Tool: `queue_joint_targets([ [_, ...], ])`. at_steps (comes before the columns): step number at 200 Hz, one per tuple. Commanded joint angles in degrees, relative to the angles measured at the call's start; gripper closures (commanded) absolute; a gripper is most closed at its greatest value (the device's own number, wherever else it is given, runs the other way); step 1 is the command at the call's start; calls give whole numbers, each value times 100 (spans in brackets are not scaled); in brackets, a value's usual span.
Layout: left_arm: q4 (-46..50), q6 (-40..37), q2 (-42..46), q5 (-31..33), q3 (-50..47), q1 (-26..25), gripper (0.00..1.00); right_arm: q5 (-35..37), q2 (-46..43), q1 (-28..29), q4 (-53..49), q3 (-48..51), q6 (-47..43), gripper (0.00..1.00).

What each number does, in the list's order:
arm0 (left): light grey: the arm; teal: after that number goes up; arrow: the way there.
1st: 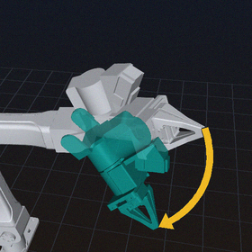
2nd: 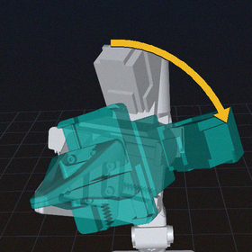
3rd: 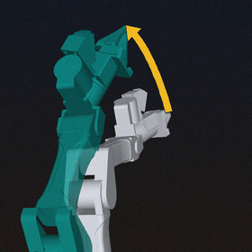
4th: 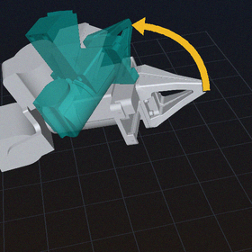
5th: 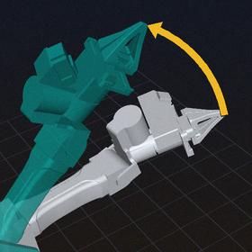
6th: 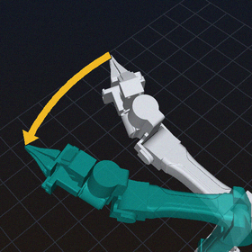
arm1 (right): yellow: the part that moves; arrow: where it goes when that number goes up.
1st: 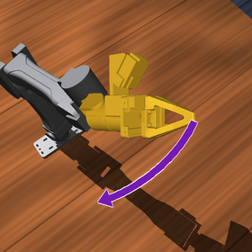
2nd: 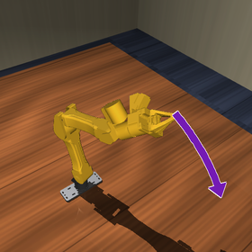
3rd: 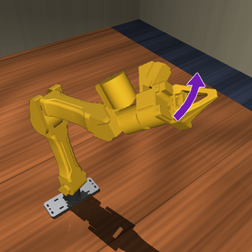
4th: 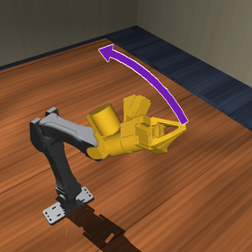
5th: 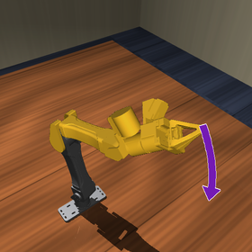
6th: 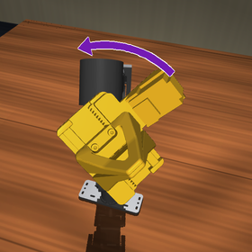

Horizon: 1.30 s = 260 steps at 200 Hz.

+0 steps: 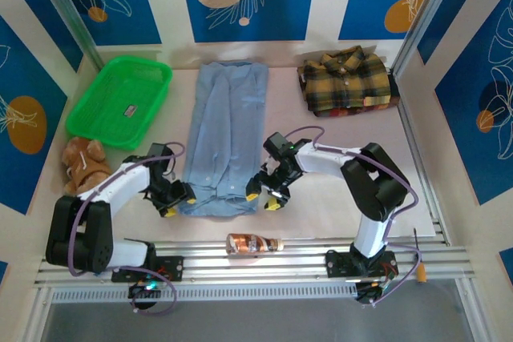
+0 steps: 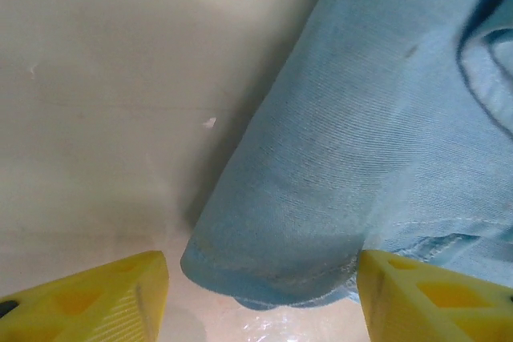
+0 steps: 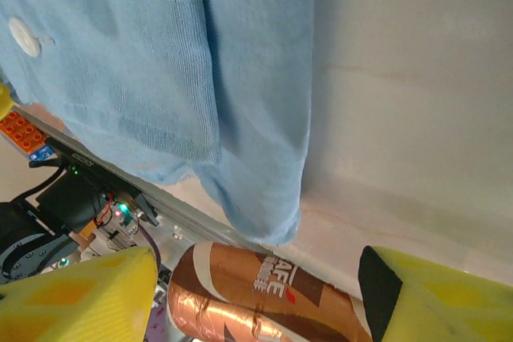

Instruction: Fold and stack the long sleeve shirts

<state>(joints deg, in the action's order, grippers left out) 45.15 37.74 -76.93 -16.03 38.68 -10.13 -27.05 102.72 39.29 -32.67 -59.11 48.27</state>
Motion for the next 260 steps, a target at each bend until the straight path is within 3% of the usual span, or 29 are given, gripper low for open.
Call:
queue_joint_targets([
  [1, -338, -1, -116, -203, -152, 62, 38, -91, 251, 70, 136, -139, -82, 33],
  [85, -1192, 41, -490, -702, -228, 53, 51, -167, 559, 289, 16, -432, -168, 44],
  [118, -1318, 80, -565, -910, -219, 51, 58, -218, 740, 326, -82, -609, -229, 59],
  [133, -1377, 111, -591, -982, -190, 38, 65, -231, 808, 334, -161, -723, -295, 66],
  [162, -1305, 88, -575, -1003, -119, 42, 82, -283, 939, 325, -290, -870, -345, 90],
  [191, -1086, -14, -500, -946, 9, 39, 95, -298, 825, 256, -395, -817, -372, 100],
  [203, -975, -39, -424, -930, 83, 50, 100, -303, 732, 210, -469, -846, -386, 100],
  [260, -328, -65, 223, -866, 657, 115, 100, -264, 396, 24, -1202, -1415, -634, 100],
])
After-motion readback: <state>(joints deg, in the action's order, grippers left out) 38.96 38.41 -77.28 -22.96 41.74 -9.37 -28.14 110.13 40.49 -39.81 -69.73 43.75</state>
